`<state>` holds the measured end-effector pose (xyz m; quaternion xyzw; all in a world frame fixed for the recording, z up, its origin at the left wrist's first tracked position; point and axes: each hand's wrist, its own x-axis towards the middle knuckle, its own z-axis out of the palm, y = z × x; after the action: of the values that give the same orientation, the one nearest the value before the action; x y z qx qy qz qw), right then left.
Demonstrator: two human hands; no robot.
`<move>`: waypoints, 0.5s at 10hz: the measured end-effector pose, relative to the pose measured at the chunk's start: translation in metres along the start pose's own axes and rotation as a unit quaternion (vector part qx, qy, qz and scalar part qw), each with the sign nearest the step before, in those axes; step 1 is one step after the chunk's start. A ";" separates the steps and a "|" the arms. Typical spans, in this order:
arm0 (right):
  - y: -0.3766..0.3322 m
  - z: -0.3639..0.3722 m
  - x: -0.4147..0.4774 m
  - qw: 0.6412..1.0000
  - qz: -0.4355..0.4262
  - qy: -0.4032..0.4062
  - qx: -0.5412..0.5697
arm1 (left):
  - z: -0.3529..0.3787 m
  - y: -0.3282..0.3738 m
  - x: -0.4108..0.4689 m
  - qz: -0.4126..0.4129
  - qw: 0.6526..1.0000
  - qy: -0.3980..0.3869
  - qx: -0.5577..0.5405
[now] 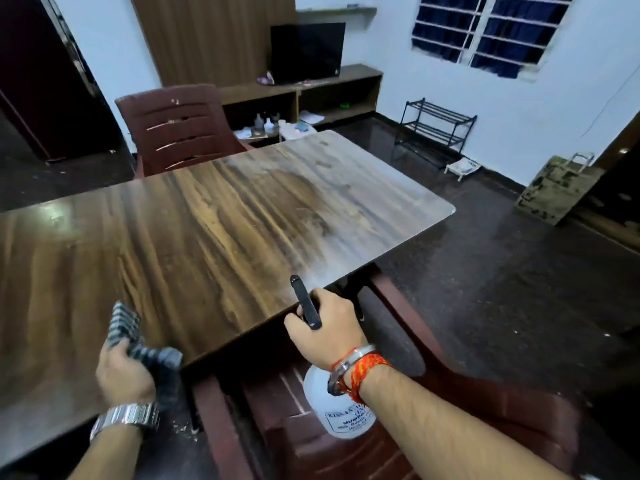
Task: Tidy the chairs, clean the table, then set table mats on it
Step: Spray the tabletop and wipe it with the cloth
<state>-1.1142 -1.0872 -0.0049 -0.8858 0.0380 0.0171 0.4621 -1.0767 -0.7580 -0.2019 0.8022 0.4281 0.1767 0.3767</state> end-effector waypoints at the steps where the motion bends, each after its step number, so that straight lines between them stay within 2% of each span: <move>1: 0.031 -0.049 -0.005 1.000 -0.019 -0.013 -0.011 | -0.006 0.083 -0.114 -0.018 0.996 -0.033 -0.081; 2: 0.061 -0.098 -0.002 0.999 -0.035 -0.014 0.000 | -0.003 0.153 -0.203 0.003 0.990 -0.031 -0.138; 3: 0.082 -0.140 0.007 0.999 -0.042 -0.005 0.007 | 0.027 0.189 -0.260 0.020 0.989 -0.068 -0.130; 4: 0.097 -0.177 0.025 0.999 -0.042 0.006 0.010 | 0.054 0.231 -0.300 0.056 0.989 -0.094 -0.102; 5: 0.110 -0.202 0.049 0.999 -0.052 0.009 0.000 | 0.075 0.265 -0.327 0.032 0.985 -0.083 -0.149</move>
<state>-1.0755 -1.3185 0.0177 -0.8866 -0.0043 -0.0146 0.4624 -1.0710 -1.1526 -0.0385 0.7622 0.3382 0.1837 0.5206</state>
